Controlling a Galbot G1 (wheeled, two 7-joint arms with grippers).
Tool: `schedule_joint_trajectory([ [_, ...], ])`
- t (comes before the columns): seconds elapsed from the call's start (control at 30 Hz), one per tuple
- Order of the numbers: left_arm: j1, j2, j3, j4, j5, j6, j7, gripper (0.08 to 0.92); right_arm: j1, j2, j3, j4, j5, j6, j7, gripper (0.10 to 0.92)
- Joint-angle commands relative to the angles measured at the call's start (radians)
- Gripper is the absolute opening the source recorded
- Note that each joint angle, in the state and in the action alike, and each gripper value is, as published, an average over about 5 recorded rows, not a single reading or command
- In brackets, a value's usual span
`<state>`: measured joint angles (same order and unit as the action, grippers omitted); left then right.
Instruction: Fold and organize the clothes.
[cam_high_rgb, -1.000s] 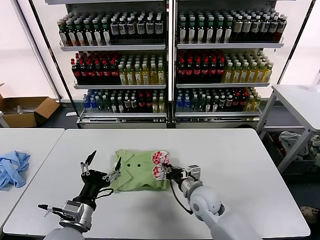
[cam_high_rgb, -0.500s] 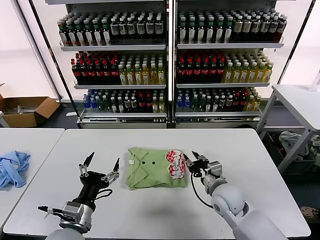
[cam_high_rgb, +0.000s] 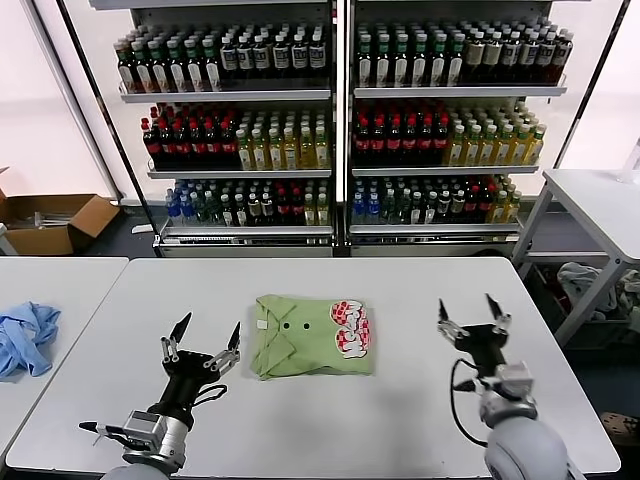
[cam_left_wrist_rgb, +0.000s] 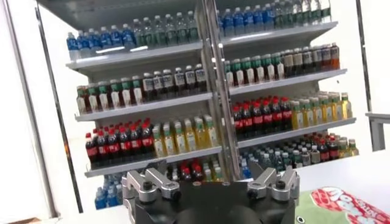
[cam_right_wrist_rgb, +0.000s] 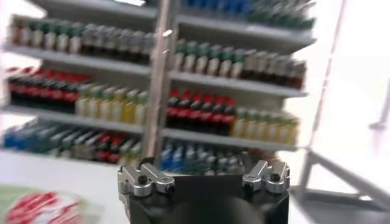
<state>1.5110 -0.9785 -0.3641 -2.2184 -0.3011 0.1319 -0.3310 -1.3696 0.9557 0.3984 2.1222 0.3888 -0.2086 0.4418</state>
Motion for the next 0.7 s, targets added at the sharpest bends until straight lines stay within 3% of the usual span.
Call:
schedule_joint_trajectory([
  [0.03, 0.099, 0.027, -0.017, 0.039, -0.037, -0.199, -0.015, 0.823, -0.605, 0.016, 0.283, 0.191, -0.165, 0.480, 0.093, 0.822],
  [0.23, 0.154, 0.033, -0.021, 0.026, -0.045, -0.251, -0.028, 0.823, -0.638, 0.022, 0.228, 0.148, -0.146, 0.623, 0.013, 0.823],
  [0.7, 0.263, 0.047, -0.037, 0.015, -0.065, -0.274, -0.054, 0.823, -0.623, 0.012, 0.167, 0.084, -0.108, 0.665, -0.015, 0.823],
])
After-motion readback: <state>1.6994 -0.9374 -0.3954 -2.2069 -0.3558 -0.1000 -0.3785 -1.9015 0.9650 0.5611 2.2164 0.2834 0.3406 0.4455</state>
